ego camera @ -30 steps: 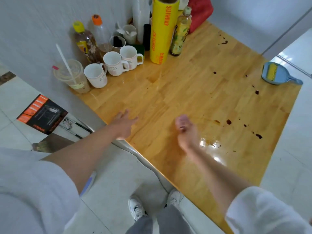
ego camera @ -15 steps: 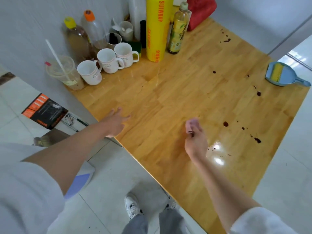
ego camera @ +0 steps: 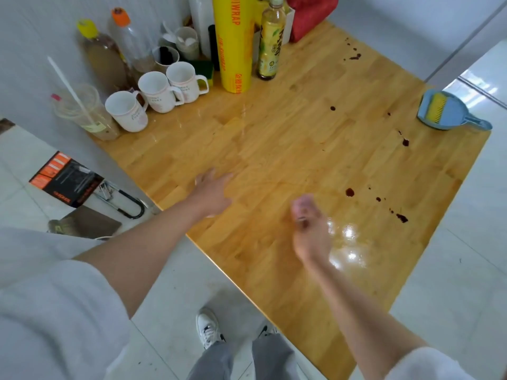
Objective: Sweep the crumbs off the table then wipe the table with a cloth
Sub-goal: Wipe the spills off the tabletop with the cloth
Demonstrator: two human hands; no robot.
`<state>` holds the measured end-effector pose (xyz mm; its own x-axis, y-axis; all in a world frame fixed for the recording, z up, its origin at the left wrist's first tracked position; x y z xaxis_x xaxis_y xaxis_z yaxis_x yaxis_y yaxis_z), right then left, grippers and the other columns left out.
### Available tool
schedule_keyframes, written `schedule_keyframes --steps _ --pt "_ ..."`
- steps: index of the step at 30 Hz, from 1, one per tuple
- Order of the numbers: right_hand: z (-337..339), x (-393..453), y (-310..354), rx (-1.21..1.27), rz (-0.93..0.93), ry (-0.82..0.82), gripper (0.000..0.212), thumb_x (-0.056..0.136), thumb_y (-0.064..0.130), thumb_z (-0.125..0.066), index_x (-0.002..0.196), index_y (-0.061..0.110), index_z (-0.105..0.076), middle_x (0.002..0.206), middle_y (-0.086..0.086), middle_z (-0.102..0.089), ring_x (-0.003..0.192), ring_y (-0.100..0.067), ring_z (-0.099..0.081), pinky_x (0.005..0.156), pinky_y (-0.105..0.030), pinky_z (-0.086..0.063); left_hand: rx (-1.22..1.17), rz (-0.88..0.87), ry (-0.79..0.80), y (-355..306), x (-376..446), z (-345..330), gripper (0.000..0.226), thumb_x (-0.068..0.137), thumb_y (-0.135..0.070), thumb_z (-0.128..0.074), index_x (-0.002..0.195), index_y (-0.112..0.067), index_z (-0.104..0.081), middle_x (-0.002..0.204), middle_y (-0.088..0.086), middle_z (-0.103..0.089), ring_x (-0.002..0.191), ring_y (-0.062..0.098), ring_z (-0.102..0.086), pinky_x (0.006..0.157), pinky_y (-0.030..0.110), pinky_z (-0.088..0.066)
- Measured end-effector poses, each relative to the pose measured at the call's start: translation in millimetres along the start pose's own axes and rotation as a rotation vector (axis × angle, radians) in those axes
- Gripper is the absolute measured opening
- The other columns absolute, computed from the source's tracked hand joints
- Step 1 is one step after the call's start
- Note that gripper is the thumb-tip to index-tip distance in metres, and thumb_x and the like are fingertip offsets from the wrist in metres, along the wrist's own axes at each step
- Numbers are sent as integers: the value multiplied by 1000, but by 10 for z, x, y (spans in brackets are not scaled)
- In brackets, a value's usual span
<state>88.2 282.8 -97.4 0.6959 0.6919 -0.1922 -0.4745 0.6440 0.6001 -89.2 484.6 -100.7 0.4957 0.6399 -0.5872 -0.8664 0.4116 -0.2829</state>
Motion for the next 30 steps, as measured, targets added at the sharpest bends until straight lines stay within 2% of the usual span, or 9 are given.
schedule_keyframes --steps 4,6,9,11,13,18,25,27,30 --pt "-564 -810 320 -200 780 740 24 96 18 -56 106 36 -67 129 14 -61 114 -11 -61 81 -35 -58 71 56 96 -68 28 -86 80 97 -39 -62 157 -47 -9 167 7 10 152 43 4 114 51 -34" --pt "-132 -434 -112 -196 649 575 29 97 13 -57 107 35 -71 131 18 -59 114 -11 -63 78 -30 -58 123 63 88 -73 33 -91 80 98 -34 -62 157 -48 -8 167 7 9 151 43 2 106 48 -45" --pt "889 310 -944 -68 -191 -30 41 97 2 -42 113 31 -66 124 12 -59 99 -24 -66 73 -38 -57 149 76 80 -125 50 -85 79 98 -31 -63 157 -44 -12 166 12 2 150 47 -3 100 47 -50" --pt "1037 394 -1062 -19 -428 -288 44 88 -5 -36 102 28 -62 121 13 -54 109 -24 -60 79 -30 -53 159 77 75 -172 100 -32 73 97 -32 -63 156 -40 -20 161 16 -8 146 50 -11 99 48 -49" --pt "615 388 -531 -26 -132 -174 45 84 -11 -43 100 23 -67 123 17 -55 118 -13 -56 85 -17 -48 142 84 60 -196 197 77 66 98 -34 -60 154 -37 -26 159 17 -11 145 51 -14 100 49 -48" --pt "-418 -210 197 -186 761 666 26 90 21 -45 100 28 -68 119 3 -66 101 -18 -65 73 -41 -57 142 144 69 -126 452 176 66 105 -40 -41 158 -43 0 165 14 15 150 49 6 118 59 -22" --pt "883 967 -942 129 -517 -408 34 82 0 -36 81 27 -56 116 12 -55 102 -27 -63 83 -43 -54 123 182 110 -97 502 120 73 104 -44 -42 155 -48 10 164 9 25 148 51 12 115 63 -28" --pt "392 925 -313 121 -116 -245 35 86 -4 -42 90 26 -61 115 11 -57 101 -14 -60 87 -42 -55 123 180 116 -105 498 121 74 104 -45 -42 155 -48 11 164 9 25 148 51 11 114 63 -30" --pt "-545 313 501 -216 694 446 34 88 9 -55 110 33 -66 128 4 -60 112 -17 -60 74 -35 -57 122 183 115 -83 502 142 75 103 -48 -45 156 -48 8 164 10 23 148 52 8 114 63 -29"
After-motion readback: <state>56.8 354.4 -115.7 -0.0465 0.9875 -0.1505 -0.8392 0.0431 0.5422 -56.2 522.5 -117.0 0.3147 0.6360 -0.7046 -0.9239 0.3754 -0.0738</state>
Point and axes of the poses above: each hand's wrist, its own x-axis towards the middle knuckle, its own z-axis out of the back of the hand, y = z × x, the point moved 5 cm from there along x, towards the middle knuckle
